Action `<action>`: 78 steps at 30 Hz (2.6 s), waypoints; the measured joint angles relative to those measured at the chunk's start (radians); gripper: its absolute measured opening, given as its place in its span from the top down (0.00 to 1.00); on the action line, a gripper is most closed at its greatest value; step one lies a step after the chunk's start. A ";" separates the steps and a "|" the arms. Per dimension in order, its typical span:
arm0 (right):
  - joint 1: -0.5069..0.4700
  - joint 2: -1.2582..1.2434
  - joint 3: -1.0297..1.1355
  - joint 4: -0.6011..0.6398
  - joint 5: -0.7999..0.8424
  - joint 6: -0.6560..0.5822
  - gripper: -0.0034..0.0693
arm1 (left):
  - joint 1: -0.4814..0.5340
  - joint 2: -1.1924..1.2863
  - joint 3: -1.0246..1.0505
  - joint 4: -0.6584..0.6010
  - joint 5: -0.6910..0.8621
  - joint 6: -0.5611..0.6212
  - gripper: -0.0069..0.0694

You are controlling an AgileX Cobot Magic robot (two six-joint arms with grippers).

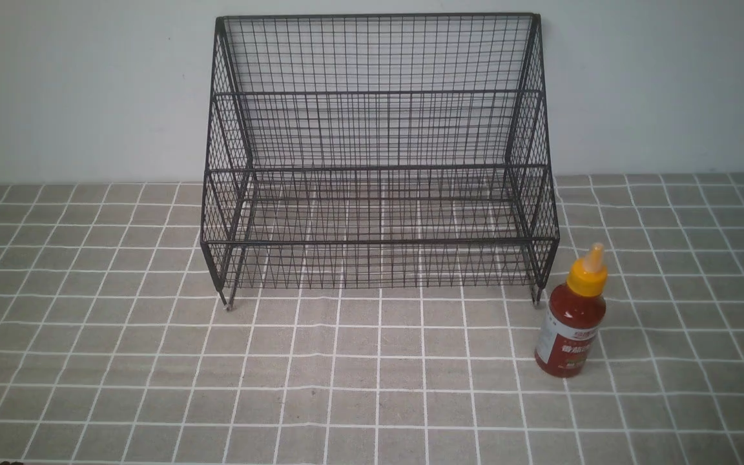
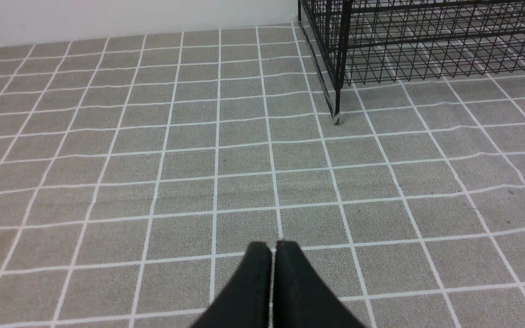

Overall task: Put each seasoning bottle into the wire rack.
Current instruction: Use the right arm to grab the condiment bottle closest to it

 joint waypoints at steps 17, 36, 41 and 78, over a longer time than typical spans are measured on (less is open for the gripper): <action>0.000 0.000 0.000 0.000 0.000 0.000 0.97 | 0.000 0.000 0.000 0.000 0.000 0.000 0.92; 0.000 0.000 0.009 0.406 -0.462 0.154 0.97 | 0.000 0.000 0.000 0.000 0.000 0.000 0.92; 0.000 0.000 0.009 0.439 -0.535 0.175 0.97 | 0.000 0.000 0.000 0.000 0.000 0.000 0.92; 0.184 1.238 -1.063 0.319 0.583 -0.255 0.89 | 0.000 0.000 0.000 0.000 0.000 0.000 0.92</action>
